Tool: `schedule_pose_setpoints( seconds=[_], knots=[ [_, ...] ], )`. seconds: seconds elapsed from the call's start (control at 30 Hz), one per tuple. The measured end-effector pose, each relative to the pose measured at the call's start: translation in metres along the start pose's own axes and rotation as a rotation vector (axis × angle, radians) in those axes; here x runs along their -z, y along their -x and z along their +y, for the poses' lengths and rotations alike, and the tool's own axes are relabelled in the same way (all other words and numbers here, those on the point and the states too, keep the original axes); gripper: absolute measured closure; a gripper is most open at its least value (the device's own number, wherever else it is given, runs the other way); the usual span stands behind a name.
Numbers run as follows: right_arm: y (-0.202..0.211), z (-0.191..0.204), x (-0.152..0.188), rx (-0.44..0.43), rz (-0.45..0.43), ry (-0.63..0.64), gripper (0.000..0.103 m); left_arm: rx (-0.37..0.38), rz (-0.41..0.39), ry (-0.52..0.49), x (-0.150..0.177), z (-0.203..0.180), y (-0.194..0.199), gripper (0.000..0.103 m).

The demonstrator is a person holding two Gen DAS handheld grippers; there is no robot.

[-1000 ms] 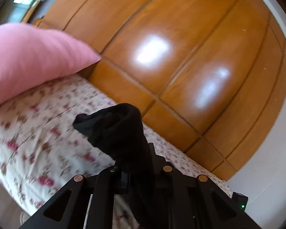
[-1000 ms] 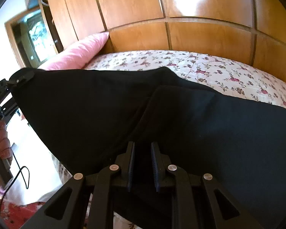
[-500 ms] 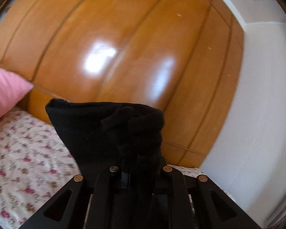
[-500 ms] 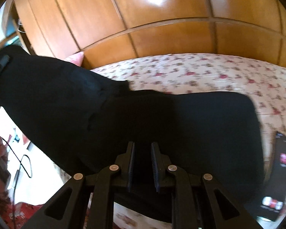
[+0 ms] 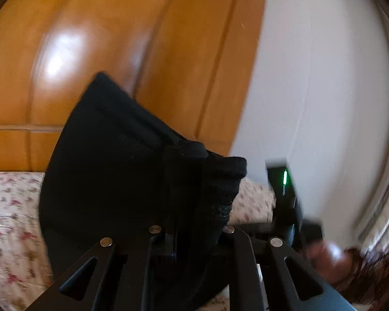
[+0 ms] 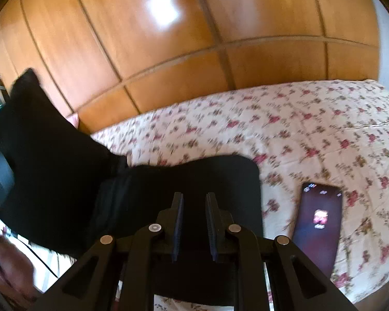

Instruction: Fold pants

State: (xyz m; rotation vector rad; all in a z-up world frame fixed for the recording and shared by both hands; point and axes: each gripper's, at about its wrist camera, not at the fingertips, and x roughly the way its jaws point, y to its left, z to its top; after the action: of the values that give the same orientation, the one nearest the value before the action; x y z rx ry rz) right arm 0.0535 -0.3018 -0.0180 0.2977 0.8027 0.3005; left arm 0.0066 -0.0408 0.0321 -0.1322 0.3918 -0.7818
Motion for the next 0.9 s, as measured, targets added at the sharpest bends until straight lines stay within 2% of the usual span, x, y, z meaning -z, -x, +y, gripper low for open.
schedule_pose_setpoints(
  seconds=[0.13,0.33,0.43,0.47,0.5,0.6,0.67,0.7,0.73,0.83,0.9],
  knots=[
    [0.017,-0.013,-0.013,0.039,-0.054,-0.023,0.085,0.033,0.106,-0.064,0.029,-0.016,-0.048,0.090],
    [0.033,-0.027,-0.020,0.097,-0.102,-0.045,0.083,0.020,0.266,-0.116,0.071,-0.024,-0.103,0.089],
    [0.030,-0.026,-0.019,0.088,-0.092,-0.043,0.083,0.047,0.304,-0.108,0.083,-0.034,-0.116,0.081],
    [0.027,-0.024,-0.018,0.083,-0.086,-0.039,0.083,0.058,0.305,-0.123,0.086,-0.037,-0.116,0.074],
    [0.024,-0.021,-0.017,0.083,-0.077,-0.028,0.083,0.069,0.299,-0.134,0.087,-0.041,-0.112,0.067],
    [0.018,-0.013,-0.012,0.077,-0.060,0.000,0.082,0.160,0.258,-0.133,0.088,-0.044,-0.085,0.064],
    [0.013,-0.010,-0.009,0.072,-0.048,0.012,0.066,0.219,0.212,-0.094,0.084,-0.037,-0.060,0.063],
    [0.011,-0.009,-0.008,0.071,-0.045,0.015,0.061,0.223,0.192,-0.079,0.081,-0.036,-0.051,0.063],
    [0.009,-0.008,-0.007,0.071,-0.043,0.021,0.055,0.212,0.158,-0.068,0.077,-0.033,-0.038,0.062],
    [-0.004,-0.005,-0.008,0.076,-0.018,0.054,0.055,0.147,0.055,-0.041,0.064,-0.020,-0.008,0.062],
    [-0.018,-0.006,-0.010,0.085,0.009,0.064,0.055,0.047,-0.001,-0.030,0.056,-0.008,0.005,0.061]
  ],
)
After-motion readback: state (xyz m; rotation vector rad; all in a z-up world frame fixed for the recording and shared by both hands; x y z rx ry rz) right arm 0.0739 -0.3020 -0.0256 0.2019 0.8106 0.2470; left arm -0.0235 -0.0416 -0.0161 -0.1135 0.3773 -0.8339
